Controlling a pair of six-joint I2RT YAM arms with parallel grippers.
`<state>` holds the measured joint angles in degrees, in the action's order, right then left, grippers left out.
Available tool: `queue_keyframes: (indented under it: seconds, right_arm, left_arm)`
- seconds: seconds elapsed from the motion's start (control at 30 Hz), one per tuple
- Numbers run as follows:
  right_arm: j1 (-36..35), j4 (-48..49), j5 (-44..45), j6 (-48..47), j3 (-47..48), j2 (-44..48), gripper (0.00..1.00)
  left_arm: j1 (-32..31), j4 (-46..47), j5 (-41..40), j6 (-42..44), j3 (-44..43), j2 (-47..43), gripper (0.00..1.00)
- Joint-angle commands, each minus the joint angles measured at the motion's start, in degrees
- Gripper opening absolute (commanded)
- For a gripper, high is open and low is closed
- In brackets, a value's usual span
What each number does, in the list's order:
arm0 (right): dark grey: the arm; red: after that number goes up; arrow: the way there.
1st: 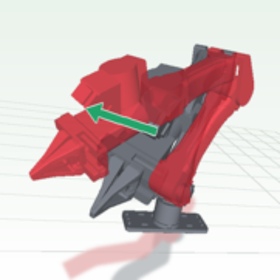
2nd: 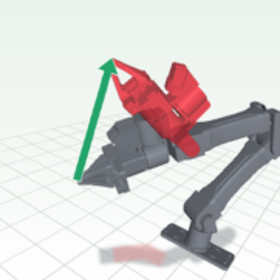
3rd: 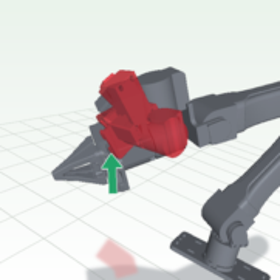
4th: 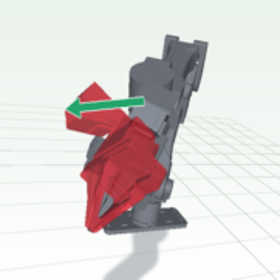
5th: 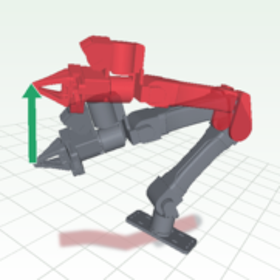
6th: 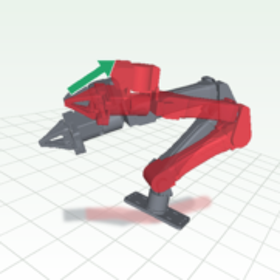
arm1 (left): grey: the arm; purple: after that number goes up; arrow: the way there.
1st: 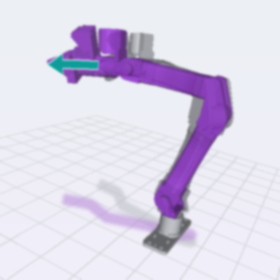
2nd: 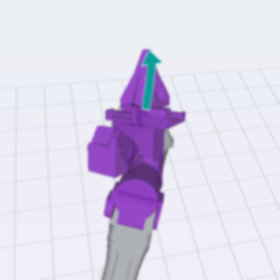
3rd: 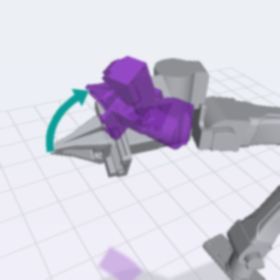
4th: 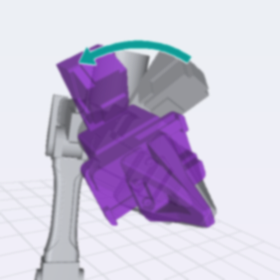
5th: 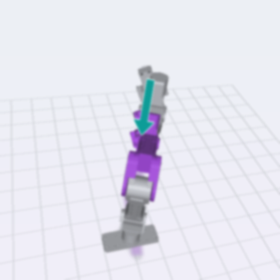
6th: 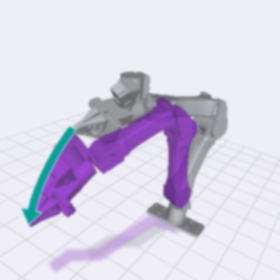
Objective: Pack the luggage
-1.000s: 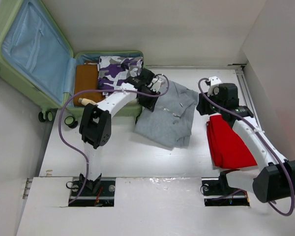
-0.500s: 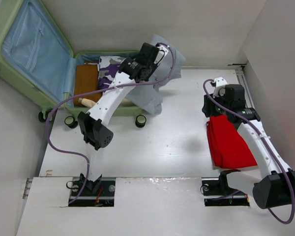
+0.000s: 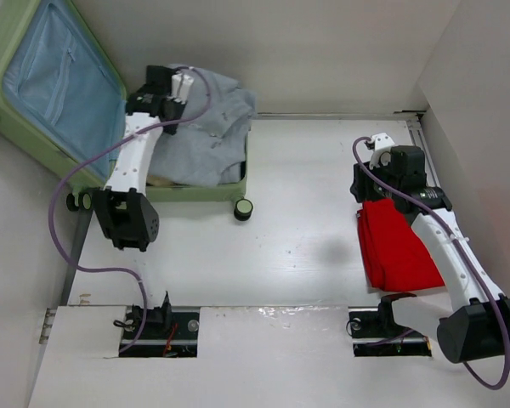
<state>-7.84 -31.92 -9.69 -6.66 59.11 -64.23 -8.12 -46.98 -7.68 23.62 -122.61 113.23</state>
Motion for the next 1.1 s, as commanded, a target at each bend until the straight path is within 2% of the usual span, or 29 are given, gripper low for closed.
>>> queue_keyframes:
  seconds: [0.0,0.07,0.17,0.33,0.47,0.53,0.7,0.83,0.93,0.97,1.07]
  right_arm:
    - [0.5,1.2,-1.1,-1.1,2.7,-0.7,0.59]
    - [0.5,1.2,-1.1,-1.1,3.3,-1.3,0.59]
    - [0.5,1.2,-1.1,-1.6,3.9,-2.4,0.59]
    - [0.5,0.6,-0.6,-1.6,4.5,-2.4,0.59]
    - [0.5,1.2,-0.6,-1.6,3.8,-2.4,0.59]
    - [0.5,1.2,-1.2,-1.6,3.8,-3.9,0.59]
    - [0.5,0.7,-1.7,-1.6,6.0,-5.5,0.59]
    - [0.5,0.2,-1.7,-2.1,6.0,-5.5,0.59]
    - [0.5,0.2,-1.7,-2.1,6.5,-5.5,0.64]
    - [0.5,0.2,-1.7,-2.1,6.5,-6.0,0.66]
    - [0.5,0.2,-1.2,-2.1,7.2,-6.0,0.77]
  left_arm:
    - [8.2,6.8,2.4,6.3,6.6,-6.4,0.0]
    - [11.5,10.0,4.5,8.3,10.3,-5.3,0.0]
    - [14.3,15.7,3.2,8.4,15.5,-1.6,0.0]
    - [21.5,8.0,11.3,3.0,5.1,6.2,0.0]
    - [21.5,18.5,13.3,3.0,14.1,3.4,0.0]
    - [21.5,20.2,14.4,2.0,14.1,3.4,0.0]
    - [21.5,21.6,13.7,-4.1,7.7,5.3,0.0]
    - [21.0,23.5,17.3,-6.0,11.1,4.8,0.0]
    - [20.3,21.9,15.3,-8.0,12.5,6.8,0.0]
    - [20.3,21.1,14.0,-9.5,12.5,7.4,0.06]
    - [21.0,18.7,9.8,-13.1,11.2,8.0,0.55]
